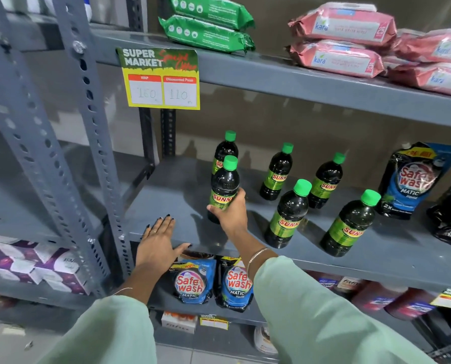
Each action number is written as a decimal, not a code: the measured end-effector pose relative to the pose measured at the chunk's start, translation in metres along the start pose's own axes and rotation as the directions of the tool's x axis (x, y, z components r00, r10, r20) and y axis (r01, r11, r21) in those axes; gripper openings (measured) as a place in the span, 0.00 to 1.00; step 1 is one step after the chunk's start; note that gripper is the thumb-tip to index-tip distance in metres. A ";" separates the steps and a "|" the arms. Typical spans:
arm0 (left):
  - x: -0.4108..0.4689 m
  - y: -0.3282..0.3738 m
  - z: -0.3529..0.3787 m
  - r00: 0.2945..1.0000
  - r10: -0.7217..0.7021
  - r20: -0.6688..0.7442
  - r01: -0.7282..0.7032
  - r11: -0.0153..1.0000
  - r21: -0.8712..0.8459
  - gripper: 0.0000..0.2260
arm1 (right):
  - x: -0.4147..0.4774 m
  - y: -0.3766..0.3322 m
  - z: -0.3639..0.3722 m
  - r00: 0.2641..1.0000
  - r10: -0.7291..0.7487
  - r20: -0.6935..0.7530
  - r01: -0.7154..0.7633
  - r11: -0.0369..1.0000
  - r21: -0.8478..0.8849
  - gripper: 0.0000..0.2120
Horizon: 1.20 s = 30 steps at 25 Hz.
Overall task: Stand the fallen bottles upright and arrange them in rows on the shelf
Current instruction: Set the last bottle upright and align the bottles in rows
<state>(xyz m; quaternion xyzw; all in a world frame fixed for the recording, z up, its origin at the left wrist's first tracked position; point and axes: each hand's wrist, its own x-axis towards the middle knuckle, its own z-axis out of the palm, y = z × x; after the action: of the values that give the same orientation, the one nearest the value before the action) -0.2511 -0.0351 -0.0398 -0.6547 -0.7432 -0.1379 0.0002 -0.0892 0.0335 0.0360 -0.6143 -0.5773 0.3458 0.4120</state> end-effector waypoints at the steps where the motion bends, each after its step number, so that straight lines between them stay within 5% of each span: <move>1: 0.000 0.000 0.000 1.000 0.003 0.001 -0.003 1.000 -0.005 0.36 | 0.001 0.001 0.001 1.000 0.013 0.000 -0.013 1.000 -0.005 0.36; 17: -0.002 -0.002 0.005 1.000 0.009 -0.024 -0.008 1.000 0.013 0.35 | -0.034 0.010 -0.001 0.995 -0.073 -0.063 0.074 0.997 0.009 0.30; 20: -0.004 0.005 -0.004 0.995 -0.046 -0.083 0.031 0.984 -0.175 0.36 | -0.038 0.011 -0.003 0.998 -0.064 0.006 0.063 0.996 0.067 0.37; 23: 0.016 0.017 -0.025 0.957 -0.283 -0.066 0.189 0.779 -0.597 0.34 | -0.045 0.020 -0.007 0.997 -0.036 0.068 0.027 0.993 0.117 0.42; 26: 0.047 0.032 -0.047 0.992 -0.129 0.012 0.088 0.600 -0.796 0.36 | -0.048 0.029 -0.007 0.996 -0.043 0.075 0.037 0.996 0.082 0.35; 30: 0.065 0.065 -0.067 0.989 0.131 0.063 -0.026 0.585 -0.811 0.34 | -0.044 0.029 -0.003 0.997 -0.048 0.067 0.043 0.996 0.076 0.29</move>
<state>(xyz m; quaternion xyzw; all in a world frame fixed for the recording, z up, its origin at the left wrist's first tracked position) -0.2090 0.0216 0.0499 -0.6225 -0.5686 -0.4217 -0.3336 -0.0789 -0.0104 0.0090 -0.5730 -0.5918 0.3786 0.4221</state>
